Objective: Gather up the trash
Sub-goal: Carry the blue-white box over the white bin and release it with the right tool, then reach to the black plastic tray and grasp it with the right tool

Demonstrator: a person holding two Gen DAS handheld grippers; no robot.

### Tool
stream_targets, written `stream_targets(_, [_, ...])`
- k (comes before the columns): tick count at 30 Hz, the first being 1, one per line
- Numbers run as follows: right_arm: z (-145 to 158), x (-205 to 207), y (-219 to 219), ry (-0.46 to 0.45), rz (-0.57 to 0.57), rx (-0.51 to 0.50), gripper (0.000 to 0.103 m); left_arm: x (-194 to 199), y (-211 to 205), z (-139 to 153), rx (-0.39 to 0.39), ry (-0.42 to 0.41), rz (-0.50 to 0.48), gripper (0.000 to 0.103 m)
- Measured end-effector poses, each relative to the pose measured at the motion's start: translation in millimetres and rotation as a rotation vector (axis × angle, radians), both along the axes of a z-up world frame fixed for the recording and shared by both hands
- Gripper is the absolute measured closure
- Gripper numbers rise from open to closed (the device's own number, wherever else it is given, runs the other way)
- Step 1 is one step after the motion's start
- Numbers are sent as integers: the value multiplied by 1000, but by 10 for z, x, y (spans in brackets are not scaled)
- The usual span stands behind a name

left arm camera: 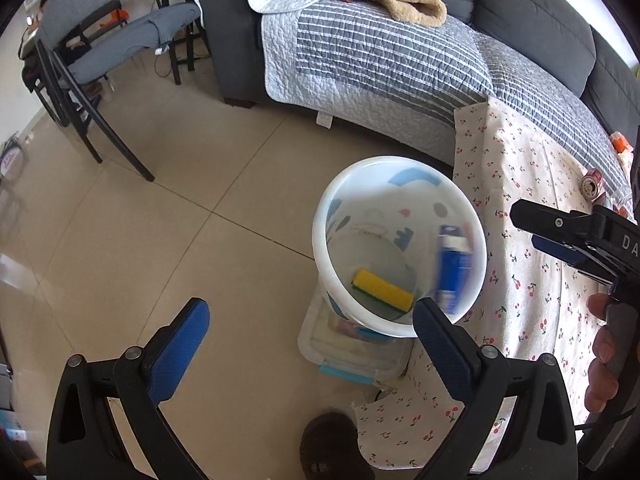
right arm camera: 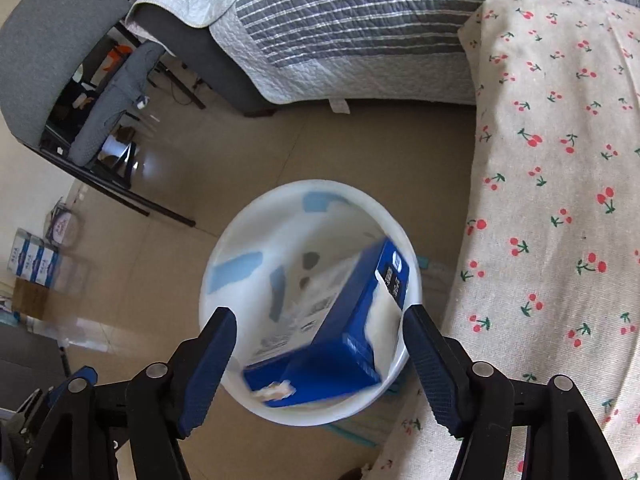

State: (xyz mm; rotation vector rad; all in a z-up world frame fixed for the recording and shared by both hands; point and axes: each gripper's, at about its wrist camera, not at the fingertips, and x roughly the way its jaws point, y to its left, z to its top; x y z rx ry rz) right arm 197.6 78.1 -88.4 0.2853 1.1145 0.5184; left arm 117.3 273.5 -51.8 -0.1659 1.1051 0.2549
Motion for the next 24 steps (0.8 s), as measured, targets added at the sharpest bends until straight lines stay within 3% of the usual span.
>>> stream_targets(9, [281, -208, -406, -73, 1, -109, 19, 25, -246, 99, 1, -19, -48, 0])
stream_targets(24, [765, -737, -1844, -137, -153, -326, 8, 223, -1304, 195, -44, -19, -222, 0])
